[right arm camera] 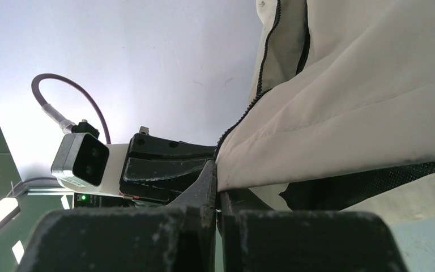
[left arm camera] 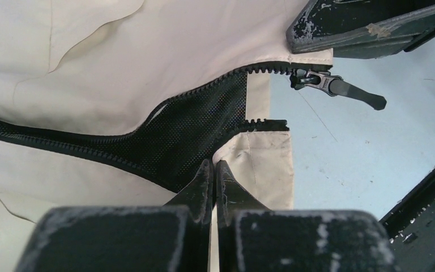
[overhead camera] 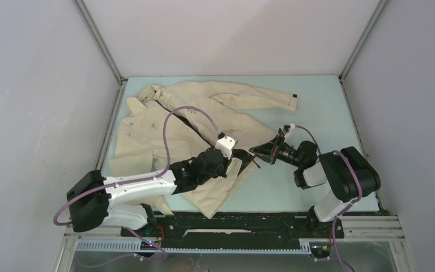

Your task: Zip up the jacket

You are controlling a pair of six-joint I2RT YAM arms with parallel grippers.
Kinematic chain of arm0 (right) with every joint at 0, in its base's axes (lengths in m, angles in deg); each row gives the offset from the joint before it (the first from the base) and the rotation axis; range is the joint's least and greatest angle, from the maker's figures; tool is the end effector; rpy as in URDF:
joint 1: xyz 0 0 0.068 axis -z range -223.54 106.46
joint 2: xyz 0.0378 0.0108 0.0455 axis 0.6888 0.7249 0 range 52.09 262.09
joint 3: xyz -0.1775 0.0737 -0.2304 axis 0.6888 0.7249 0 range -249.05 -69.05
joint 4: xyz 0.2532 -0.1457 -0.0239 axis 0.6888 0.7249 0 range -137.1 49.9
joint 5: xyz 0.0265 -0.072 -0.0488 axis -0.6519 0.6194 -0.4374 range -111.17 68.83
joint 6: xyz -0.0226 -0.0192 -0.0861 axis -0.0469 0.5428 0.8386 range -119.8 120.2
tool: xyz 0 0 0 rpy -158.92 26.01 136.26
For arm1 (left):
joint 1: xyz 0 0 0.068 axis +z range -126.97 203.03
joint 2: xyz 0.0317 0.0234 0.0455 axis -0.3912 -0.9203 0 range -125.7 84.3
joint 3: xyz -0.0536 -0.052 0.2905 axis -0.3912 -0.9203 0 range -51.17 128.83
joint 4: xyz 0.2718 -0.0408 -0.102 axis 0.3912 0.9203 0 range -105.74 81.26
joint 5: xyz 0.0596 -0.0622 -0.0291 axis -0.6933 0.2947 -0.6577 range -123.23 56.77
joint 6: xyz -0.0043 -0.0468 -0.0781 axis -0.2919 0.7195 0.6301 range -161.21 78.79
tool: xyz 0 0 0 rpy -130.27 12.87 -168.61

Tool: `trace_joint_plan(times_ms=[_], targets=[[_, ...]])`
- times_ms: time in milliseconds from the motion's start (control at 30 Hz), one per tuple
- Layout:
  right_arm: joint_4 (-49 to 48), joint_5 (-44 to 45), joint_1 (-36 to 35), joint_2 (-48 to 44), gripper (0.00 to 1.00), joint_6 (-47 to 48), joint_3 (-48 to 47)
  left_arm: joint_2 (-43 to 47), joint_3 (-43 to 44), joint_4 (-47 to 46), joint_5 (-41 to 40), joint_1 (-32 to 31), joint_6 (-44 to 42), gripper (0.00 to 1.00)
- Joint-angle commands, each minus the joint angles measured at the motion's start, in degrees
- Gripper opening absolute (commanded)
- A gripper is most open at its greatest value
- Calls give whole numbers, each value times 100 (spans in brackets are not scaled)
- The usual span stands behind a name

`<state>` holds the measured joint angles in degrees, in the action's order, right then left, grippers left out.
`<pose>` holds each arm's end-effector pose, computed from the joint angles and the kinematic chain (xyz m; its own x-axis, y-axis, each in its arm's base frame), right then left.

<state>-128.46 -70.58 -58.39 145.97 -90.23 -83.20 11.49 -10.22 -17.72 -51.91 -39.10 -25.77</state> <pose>0.2504 0.1303 0.1451 -0.9007 0.4343 -0.0141 -0.0208 -0.0105 0.9997 0.1788 -0.2824 0.2209 -0.4130 0.2414 -0.8782 0.6201 0.7808 -0.0770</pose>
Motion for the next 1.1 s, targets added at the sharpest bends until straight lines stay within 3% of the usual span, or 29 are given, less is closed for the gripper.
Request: trace_joint_plan(times_ms=[0,500,1067], targets=[[132,122,-94,-239,0,157,-23,-74,432,-12,-338,-82,47,0],[1353,350,-351,-810,0,781,-194,-243,634,127,-582,-227,-14,0],[1510,406,-426,-966,0,842,-215,-368,746,161,-638,-304,-59,0]])
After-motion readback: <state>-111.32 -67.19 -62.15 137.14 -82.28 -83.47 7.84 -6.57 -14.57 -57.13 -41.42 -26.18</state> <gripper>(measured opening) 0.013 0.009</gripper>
